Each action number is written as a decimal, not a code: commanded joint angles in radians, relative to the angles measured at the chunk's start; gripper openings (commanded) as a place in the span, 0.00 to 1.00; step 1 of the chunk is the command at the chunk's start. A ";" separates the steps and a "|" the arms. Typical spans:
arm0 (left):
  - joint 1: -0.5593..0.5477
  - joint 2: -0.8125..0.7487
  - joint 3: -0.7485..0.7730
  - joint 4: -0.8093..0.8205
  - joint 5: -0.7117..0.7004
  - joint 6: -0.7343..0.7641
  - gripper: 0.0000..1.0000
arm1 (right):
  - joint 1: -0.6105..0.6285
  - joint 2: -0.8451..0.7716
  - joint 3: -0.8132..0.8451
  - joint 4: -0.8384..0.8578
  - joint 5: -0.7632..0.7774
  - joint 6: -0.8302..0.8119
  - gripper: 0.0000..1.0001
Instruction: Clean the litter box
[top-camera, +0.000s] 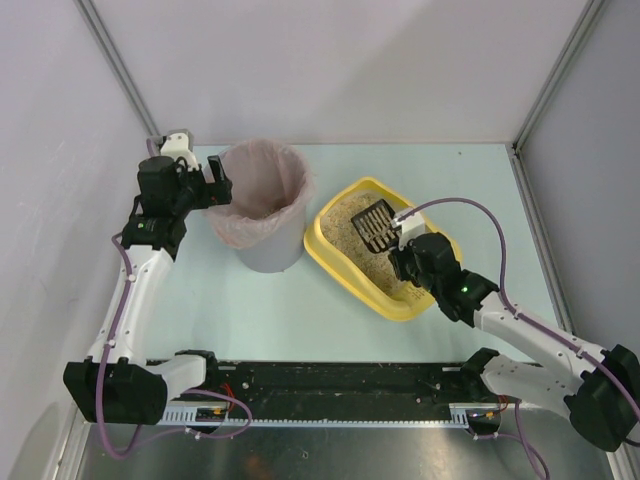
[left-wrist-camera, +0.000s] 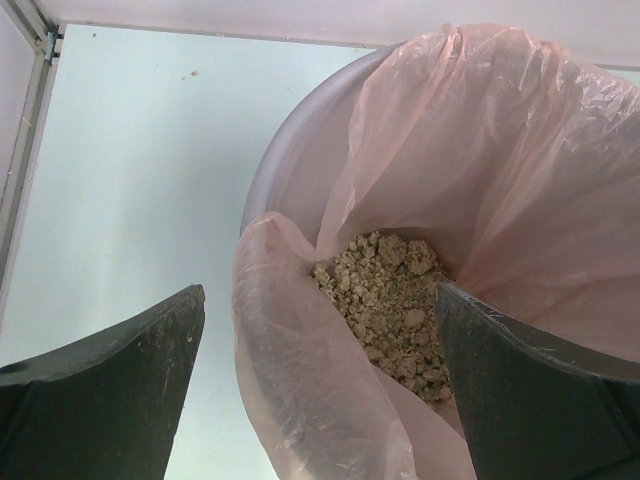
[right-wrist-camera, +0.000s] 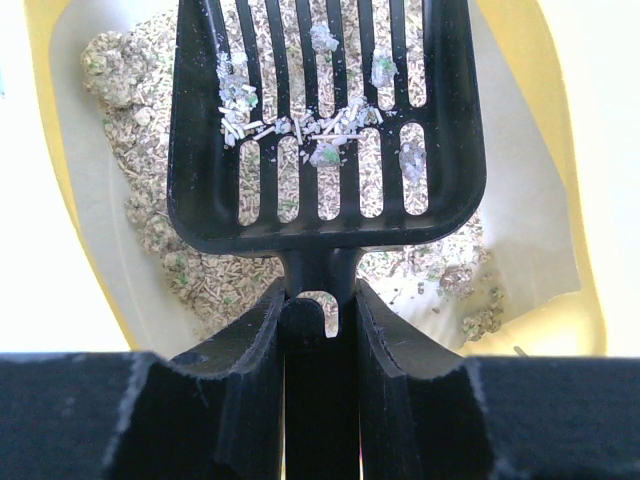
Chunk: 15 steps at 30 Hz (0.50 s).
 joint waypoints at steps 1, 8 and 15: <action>0.008 0.003 -0.004 0.028 -0.003 0.010 1.00 | 0.001 -0.007 0.042 0.032 0.037 -0.013 0.00; 0.017 -0.001 -0.004 0.028 -0.010 0.012 1.00 | -0.002 0.034 0.036 0.054 -0.019 0.061 0.00; 0.018 -0.004 -0.002 0.027 0.008 0.006 1.00 | -0.173 0.068 0.032 0.008 -0.133 0.127 0.00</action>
